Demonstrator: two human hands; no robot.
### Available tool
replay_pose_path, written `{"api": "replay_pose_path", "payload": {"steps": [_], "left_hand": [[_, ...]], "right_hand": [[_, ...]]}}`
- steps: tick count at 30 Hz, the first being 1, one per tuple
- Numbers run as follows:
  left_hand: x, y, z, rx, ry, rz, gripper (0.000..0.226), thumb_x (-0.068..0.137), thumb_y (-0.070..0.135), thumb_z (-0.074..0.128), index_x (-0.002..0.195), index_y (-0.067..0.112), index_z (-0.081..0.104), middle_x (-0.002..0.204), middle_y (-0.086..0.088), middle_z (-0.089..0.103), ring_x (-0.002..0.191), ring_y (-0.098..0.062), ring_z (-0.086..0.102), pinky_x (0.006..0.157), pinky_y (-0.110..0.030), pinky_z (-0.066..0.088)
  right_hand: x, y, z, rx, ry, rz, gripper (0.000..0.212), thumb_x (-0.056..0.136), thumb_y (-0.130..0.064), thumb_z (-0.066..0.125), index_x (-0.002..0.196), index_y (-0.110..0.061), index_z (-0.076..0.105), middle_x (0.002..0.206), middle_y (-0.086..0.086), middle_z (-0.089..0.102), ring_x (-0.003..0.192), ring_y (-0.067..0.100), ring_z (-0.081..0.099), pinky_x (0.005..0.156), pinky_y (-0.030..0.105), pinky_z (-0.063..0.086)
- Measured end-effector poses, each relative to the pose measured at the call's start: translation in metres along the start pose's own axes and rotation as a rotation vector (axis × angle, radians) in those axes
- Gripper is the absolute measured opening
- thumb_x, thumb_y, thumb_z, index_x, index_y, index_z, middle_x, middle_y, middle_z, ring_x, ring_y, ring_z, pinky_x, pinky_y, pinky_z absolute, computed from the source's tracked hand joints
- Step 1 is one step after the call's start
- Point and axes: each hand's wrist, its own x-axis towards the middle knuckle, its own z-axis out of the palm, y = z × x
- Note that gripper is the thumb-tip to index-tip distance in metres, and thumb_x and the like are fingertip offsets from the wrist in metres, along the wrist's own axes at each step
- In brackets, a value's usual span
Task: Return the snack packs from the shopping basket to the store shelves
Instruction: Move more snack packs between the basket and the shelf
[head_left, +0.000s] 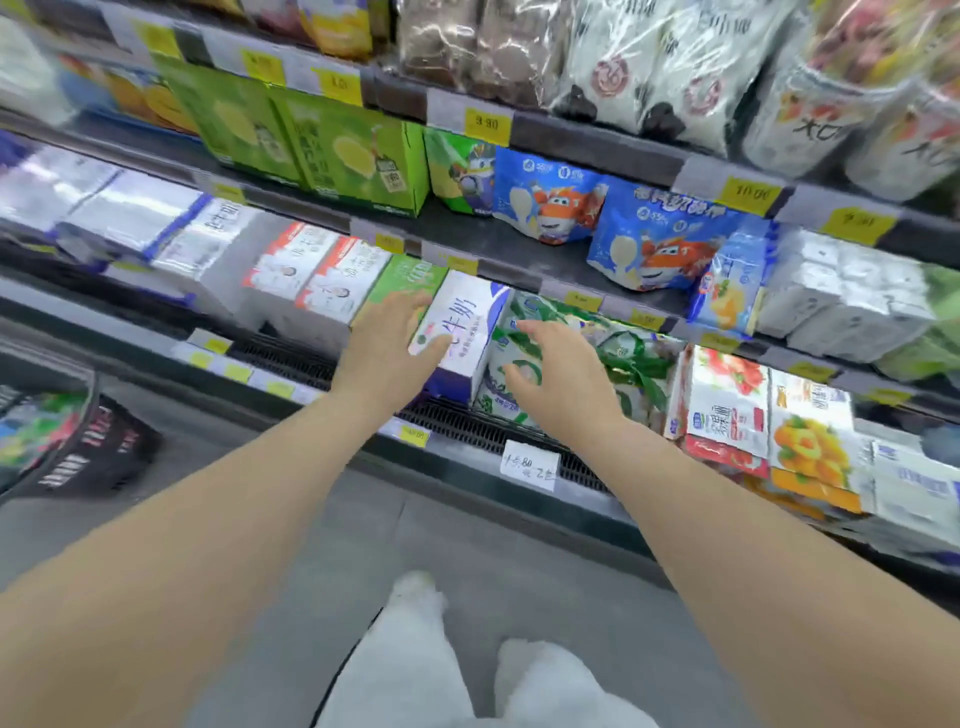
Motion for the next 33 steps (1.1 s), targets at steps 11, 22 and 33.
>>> {"api": "replay_pose_path", "payload": {"steps": [11,22,33], "left_hand": [[-0.166,-0.079,-0.130,-0.079,0.297,-0.395,0.036,0.084,0.035,0.066,0.118,0.025,0.061,0.114,0.007,0.061,0.090,-0.011,0.058,0.086,-0.029,0.047],[-0.269,-0.280,-0.319,-0.008,0.376,-0.689,0.032,0.084,0.026,0.067,0.115,0.020,0.062,0.114,0.001,0.066,0.095,-0.014,0.060,0.074,-0.016,0.035],[-0.218,-0.469,-0.465,0.015,0.390,-0.832,0.033,0.085,0.027,0.065,0.117,0.020,0.061,0.117,-0.001,0.063,0.098,-0.019,0.060,0.084,-0.025,0.041]], "right_hand": [[-0.045,-0.162,0.051,0.109,-0.303,-0.371,0.041,0.087,-0.030,0.059,0.124,-0.013,0.057,0.122,0.005,0.060,0.112,0.022,0.054,0.091,0.028,0.041],[-0.029,-0.428,0.218,0.140,-0.508,-0.520,0.029,0.084,-0.027,0.059,0.107,-0.009,0.064,0.107,0.008,0.065,0.096,0.025,0.061,0.083,0.037,0.049],[0.085,-0.577,0.372,0.206,-0.587,-0.349,0.039,0.085,-0.036,0.058,0.120,-0.020,0.059,0.093,-0.013,0.056,0.083,0.008,0.052,0.074,0.023,0.038]]}}
